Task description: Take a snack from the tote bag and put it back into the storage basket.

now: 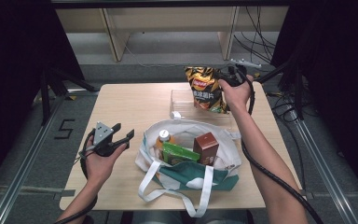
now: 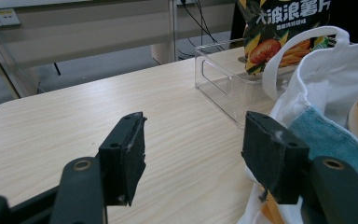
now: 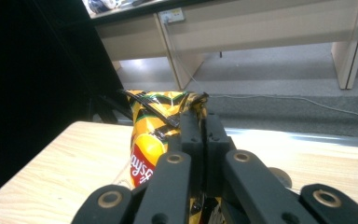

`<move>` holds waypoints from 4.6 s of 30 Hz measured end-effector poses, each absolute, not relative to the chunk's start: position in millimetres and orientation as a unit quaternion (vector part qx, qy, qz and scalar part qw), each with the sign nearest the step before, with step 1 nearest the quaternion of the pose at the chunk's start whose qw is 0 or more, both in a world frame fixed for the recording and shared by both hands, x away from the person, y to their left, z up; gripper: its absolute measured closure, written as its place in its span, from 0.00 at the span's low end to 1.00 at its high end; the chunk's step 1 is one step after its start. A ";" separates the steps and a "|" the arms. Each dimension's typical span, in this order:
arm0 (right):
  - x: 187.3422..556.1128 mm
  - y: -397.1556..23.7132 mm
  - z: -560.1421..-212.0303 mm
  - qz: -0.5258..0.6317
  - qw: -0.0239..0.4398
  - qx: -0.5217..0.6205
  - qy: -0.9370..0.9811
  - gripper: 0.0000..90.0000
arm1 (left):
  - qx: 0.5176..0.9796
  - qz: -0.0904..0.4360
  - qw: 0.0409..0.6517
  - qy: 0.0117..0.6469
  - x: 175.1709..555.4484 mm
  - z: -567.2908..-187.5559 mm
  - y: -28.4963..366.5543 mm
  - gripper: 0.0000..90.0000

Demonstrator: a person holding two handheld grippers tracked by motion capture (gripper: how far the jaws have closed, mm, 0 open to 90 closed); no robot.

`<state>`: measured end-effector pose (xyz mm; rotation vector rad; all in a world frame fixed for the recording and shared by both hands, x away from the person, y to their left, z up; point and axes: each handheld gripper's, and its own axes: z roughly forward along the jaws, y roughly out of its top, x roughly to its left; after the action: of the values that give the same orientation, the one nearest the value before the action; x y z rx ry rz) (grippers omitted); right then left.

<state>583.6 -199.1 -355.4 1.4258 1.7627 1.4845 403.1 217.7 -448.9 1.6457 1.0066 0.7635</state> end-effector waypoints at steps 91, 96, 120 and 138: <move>480.7 -247.1 -353.3 0.496 0.262 0.496 0.663 0.54 | 0.684 0.318 0.508 0.416 400.4 -447.7 215.2 0.43; 471.9 -245.4 -354.0 0.498 0.258 0.498 0.662 0.52 | 0.687 0.319 0.505 0.413 400.5 -447.8 214.8 0.43; 435.1 -238.1 -364.5 0.510 0.245 0.475 0.674 0.50 | 0.687 0.318 0.506 0.414 400.1 -447.7 214.1 0.43; 408.8 -232.2 -366.3 0.516 0.237 0.466 0.679 0.44 | 0.686 0.318 0.507 0.414 399.8 -447.7 214.3 0.43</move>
<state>408.8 -232.2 -366.3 1.2762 1.8610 1.4150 399.8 214.3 -447.7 1.6526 0.9982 0.7674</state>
